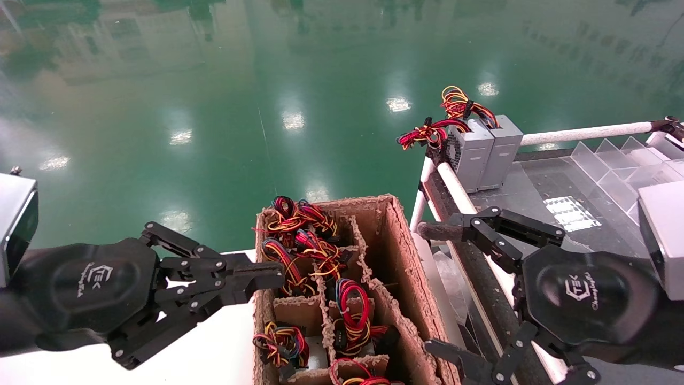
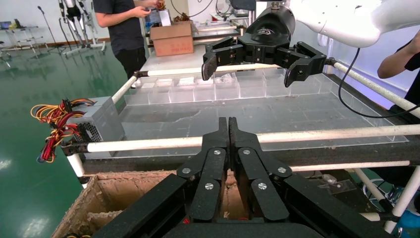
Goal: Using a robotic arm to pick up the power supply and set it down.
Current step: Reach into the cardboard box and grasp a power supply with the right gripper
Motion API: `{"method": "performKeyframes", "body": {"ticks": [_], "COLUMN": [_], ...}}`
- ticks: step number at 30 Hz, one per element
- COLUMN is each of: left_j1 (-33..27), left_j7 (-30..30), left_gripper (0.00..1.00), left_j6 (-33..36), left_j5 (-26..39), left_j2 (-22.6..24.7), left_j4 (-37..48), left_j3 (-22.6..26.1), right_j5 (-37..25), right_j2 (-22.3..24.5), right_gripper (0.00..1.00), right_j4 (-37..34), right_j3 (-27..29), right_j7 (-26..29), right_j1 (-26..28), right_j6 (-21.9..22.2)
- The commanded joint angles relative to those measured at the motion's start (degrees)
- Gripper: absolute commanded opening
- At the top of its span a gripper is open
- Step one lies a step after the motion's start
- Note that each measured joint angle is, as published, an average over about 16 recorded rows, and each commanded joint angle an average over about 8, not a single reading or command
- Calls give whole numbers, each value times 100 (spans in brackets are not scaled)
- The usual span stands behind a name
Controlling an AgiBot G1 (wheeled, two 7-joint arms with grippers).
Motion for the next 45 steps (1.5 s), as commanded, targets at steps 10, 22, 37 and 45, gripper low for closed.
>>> {"method": "performKeyframes", "body": {"ticks": [10, 22, 37, 45], "left_j1": [0, -2, -3, -3], "left_j7": [0, 1, 3, 3], "left_gripper": [100, 100, 100, 100], "left_j6": [0, 2, 1, 1], "left_j5": [0, -1, -2, -3], "left_j2": [0, 1, 0, -1], "left_j4": [0, 3, 4, 4], "left_j3": [0, 2, 4, 5], "right_j5": [-4, -637, -2095, -2139], "right_j2": [3, -44, -967, -1204], "right_gripper": [100, 100, 100, 100], "right_j4": [2, -62, -897, -1419], "right_j3": [-1, -284, -1998, -2588], "right_j7": [-1, 110, 1004, 896], "right_j1": [-2, 67, 1140, 1397], "right_j6": [0, 187, -524, -476]}}
